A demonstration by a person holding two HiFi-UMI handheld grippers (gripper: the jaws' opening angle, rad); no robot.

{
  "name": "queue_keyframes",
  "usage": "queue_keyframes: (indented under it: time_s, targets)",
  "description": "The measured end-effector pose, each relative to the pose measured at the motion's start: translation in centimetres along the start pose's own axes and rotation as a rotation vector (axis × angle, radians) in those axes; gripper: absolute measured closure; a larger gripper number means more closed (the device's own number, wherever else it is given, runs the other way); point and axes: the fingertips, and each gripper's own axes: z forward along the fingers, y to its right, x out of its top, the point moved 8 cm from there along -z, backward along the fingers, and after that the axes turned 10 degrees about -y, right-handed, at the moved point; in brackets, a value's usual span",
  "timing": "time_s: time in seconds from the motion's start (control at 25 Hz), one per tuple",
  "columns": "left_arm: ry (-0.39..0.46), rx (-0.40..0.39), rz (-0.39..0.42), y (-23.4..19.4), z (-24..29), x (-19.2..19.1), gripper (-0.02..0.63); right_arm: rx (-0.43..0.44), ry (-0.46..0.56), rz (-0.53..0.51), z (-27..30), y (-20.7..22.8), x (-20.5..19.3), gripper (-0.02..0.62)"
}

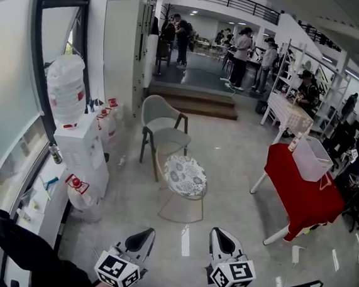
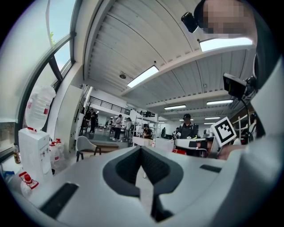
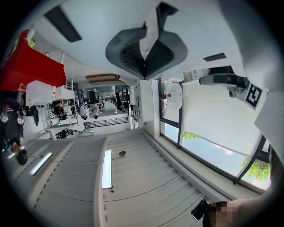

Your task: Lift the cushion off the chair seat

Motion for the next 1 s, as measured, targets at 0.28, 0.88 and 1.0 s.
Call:
queue_keyframes:
  time_s: [0.28,0.88,1.0]
  targets:
    - [0.008,-0.017,-0.011,-2.9,-1.0,-0.2,0.598,-0.018,-0.011,0.004,1.5,-2.7,0.1,0.586]
    - [0.059,-0.071,-0.083,-6.7,0.1,-1.0,0.598,-0.017,-0.042,0.001,5.0,-4.2,0.6,0.586]
    - [0.071,-0.048,-0.070,-7.6,1.4,0.0,0.598,-0.010,-0.033,-0.004,7.2,-3.0,1.5,0.586]
